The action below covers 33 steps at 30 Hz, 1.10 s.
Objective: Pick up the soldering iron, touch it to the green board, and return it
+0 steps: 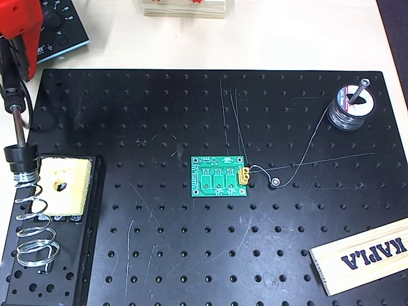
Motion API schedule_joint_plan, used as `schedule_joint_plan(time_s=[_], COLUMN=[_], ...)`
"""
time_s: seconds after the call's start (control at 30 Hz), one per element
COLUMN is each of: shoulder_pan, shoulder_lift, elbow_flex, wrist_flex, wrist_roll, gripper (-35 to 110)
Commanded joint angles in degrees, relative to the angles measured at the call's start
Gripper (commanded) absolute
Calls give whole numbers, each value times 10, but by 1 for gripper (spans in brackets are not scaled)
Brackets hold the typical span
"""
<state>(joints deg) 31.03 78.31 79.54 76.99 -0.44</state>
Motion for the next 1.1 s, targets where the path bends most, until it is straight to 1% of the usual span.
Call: schedule_joint_plan(time_s=[0.0, 0.47, 0.83, 0.93, 1.03, 1.07], shoulder_pan=[11, 33, 54, 58, 62, 63], shoulder_lift=[41, 43, 86, 94, 95, 93], elbow_flex=[16, 33, 97, 105, 102, 97], wrist_flex=[-4, -16, -30, -32, -33, -28], wrist_roll=[-14, -30, -36, -33, -20, -18], gripper=[19, 16, 15, 12, 0, 0])
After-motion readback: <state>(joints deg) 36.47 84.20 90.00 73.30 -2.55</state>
